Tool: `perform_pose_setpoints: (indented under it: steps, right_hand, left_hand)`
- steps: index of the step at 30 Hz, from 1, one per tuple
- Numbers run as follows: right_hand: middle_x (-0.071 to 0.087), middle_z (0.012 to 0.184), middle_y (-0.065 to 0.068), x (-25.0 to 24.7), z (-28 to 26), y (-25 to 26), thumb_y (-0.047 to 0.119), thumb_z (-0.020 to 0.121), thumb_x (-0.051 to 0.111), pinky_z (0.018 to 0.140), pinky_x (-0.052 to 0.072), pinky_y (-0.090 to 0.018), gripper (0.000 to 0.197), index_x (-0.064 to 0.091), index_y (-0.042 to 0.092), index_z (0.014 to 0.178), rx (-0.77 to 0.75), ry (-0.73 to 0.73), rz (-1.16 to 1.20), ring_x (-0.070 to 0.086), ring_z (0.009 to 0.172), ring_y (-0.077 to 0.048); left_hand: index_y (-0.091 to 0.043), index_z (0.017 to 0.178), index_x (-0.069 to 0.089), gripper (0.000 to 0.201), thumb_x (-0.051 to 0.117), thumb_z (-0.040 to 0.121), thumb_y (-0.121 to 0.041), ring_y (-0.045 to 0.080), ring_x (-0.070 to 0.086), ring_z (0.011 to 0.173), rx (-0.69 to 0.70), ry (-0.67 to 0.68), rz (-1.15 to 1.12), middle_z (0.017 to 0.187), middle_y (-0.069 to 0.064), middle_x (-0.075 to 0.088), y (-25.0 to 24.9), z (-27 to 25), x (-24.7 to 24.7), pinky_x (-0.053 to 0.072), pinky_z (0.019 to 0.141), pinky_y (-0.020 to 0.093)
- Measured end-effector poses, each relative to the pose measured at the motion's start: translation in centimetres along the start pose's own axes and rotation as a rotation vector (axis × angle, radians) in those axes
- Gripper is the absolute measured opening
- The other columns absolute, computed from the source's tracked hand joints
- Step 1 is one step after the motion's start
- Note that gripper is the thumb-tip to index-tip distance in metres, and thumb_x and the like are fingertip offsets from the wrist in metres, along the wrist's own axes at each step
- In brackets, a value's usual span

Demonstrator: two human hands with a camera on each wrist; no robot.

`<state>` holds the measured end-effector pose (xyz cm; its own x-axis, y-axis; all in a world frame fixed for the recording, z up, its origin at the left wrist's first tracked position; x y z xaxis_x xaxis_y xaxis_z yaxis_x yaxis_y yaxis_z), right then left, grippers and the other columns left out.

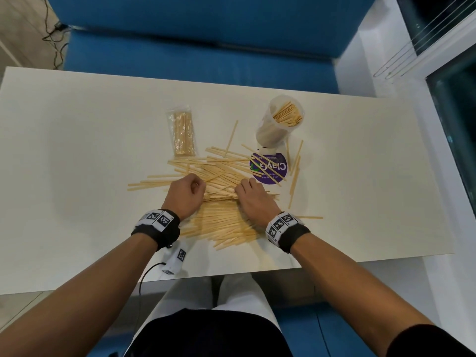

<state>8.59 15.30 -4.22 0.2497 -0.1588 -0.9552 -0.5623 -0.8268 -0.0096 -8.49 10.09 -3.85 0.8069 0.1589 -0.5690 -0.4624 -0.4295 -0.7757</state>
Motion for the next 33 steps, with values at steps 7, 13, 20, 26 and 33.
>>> perform_pose_setpoints:
  steps: [7,13,20,26,33]
  right_hand:
    - [0.059,0.120,-0.015,-0.3,-1.3,-3.3,0.005,0.100,0.034,0.091,0.042,-0.042,0.032,0.051,0.005,0.128,0.009,-0.006,0.167,0.053,0.103,-0.031]
    - [0.050,0.138,-0.015,-1.3,-2.3,-6.8,-0.008,0.094,0.053,0.105,0.041,-0.044,0.060,0.038,0.009,0.150,0.096,0.008,0.533,0.046,0.120,-0.029]
    - [0.065,0.113,0.001,-9.6,-3.0,-9.6,0.009,0.111,0.040,0.095,0.053,-0.037,0.030,0.047,0.007,0.140,0.288,-0.408,1.222,0.063,0.101,-0.005]
    - [0.057,0.095,0.004,-15.0,-2.8,-9.9,0.019,0.111,0.041,0.077,0.050,-0.035,0.022,0.051,0.008,0.128,0.321,-0.747,1.456,0.051,0.080,-0.012]
    - [0.060,0.094,-0.015,-15.2,-3.5,-8.5,0.007,0.110,0.041,0.082,0.051,-0.024,0.013,0.049,0.004,0.120,0.317,-0.814,1.437,0.060,0.085,-0.024]
  left_hand:
    - [-0.014,0.105,0.066,0.027,0.046,0.105,-0.031,0.018,0.062,0.086,-0.137,-0.067,-0.126,0.092,-0.003,0.068,0.3,0.7,0.2,0.045,0.077,0.032]
    - [-0.015,0.104,0.065,0.035,0.037,0.108,-0.036,0.018,0.062,0.080,-0.289,-0.091,-0.301,0.089,0.003,0.067,0.0,0.9,1.8,0.044,0.067,0.028]
    - [0.001,0.111,0.064,0.053,0.033,0.110,-0.043,0.033,0.066,0.078,-0.395,0.308,-0.509,0.090,0.028,0.067,-4.1,1.6,7.0,0.051,0.064,0.041]
    - [0.004,0.125,0.059,0.073,0.034,0.104,-0.061,0.050,0.062,0.119,-0.620,0.748,-1.006,0.124,0.032,0.064,-10.4,-0.9,11.7,0.053,0.097,0.058]
    - [0.002,0.127,0.057,0.038,0.046,0.101,-0.022,0.029,0.055,0.107,-0.737,0.788,-1.345,0.111,0.016,0.055,-13.0,-0.6,12.4,0.058,0.095,0.050]
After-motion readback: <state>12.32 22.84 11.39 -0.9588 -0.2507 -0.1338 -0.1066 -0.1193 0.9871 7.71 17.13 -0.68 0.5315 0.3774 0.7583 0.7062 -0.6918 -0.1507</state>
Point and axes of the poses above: each hand's wrist, its own z-axis towards the middle knuckle, its own x-axis out of the palm, y = z × x, the point moved 10 cm from there along z, towards the middle knuckle
